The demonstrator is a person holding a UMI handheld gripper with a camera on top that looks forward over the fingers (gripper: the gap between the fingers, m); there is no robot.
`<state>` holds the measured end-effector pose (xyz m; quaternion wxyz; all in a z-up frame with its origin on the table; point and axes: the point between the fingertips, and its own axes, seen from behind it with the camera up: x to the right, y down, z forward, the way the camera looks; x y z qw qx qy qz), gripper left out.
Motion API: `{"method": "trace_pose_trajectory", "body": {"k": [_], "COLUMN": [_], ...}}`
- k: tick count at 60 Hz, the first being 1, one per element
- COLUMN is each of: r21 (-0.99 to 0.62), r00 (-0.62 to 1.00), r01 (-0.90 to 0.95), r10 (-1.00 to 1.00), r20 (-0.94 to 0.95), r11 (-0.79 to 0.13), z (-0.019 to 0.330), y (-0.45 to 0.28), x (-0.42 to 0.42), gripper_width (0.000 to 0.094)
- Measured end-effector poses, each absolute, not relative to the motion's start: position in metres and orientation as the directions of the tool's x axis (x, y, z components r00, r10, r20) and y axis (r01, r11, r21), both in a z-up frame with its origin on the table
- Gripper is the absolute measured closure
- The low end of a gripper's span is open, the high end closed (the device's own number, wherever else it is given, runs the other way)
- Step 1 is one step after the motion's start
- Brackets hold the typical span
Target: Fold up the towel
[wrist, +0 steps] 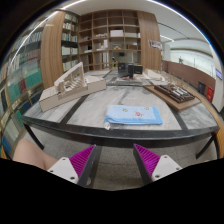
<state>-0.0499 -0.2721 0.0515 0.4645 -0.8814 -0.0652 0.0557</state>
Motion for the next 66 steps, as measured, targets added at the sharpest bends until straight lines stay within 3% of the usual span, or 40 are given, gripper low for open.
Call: {"method": "trace_pose_trajectory", "body": {"k": [9, 23, 35, 41, 43, 44, 45, 46, 49, 50, 52, 53, 59, 66], "r21": [-0.807, -0.809, -0.817, -0.809, -0.801, -0.796, -0.790, -0.784, -0.785, -0.790, -0.793, -0.796, -0.822, -0.829], "r00": [0.980, 0.963, 0.952, 0.943, 0.943, 0.943, 0.944, 0.945, 0.948, 0.950, 0.954, 0.957, 0.967, 0.960], "r01": [0.042, 0.192, 0.204, 0.226, 0.227, 0.227, 0.228, 0.230, 0.230, 0.228, 0.228, 0.222, 0.160, 0.205], "r10": [0.181, 0.267, 0.302, 0.329, 0.331, 0.330, 0.327, 0.324, 0.313, 0.307, 0.291, 0.281, 0.254, 0.271], "r20": [-0.081, 0.045, 0.038, 0.043, 0.039, 0.037, 0.037, 0.039, 0.048, 0.053, 0.068, 0.069, 0.019, 0.068], "r11": [-0.589, -0.556, -0.539, -0.543, -0.553, -0.561, -0.568, -0.577, -0.576, -0.568, -0.565, -0.563, -0.547, -0.519], "z": [0.043, 0.035, 0.031, 0.013, 0.006, 0.002, -0.002, -0.006, -0.014, -0.013, -0.013, -0.013, -0.012, -0.012], "y": [-0.260, -0.176, -0.089, -0.069, -0.066, -0.065, -0.064, -0.063, -0.056, -0.054, -0.052, -0.050, -0.045, -0.043], "x": [-0.060, -0.075, -0.113, -0.124, -0.127, -0.127, -0.126, -0.125, -0.119, -0.117, -0.111, -0.109, -0.109, -0.106], "gripper_width": [0.0165, 0.0166, 0.0177, 0.0253, 0.0370, 0.0361, 0.0471, 0.0474, 0.0653, 0.0623, 0.0785, 0.0821, 0.0828, 0.0906]}}
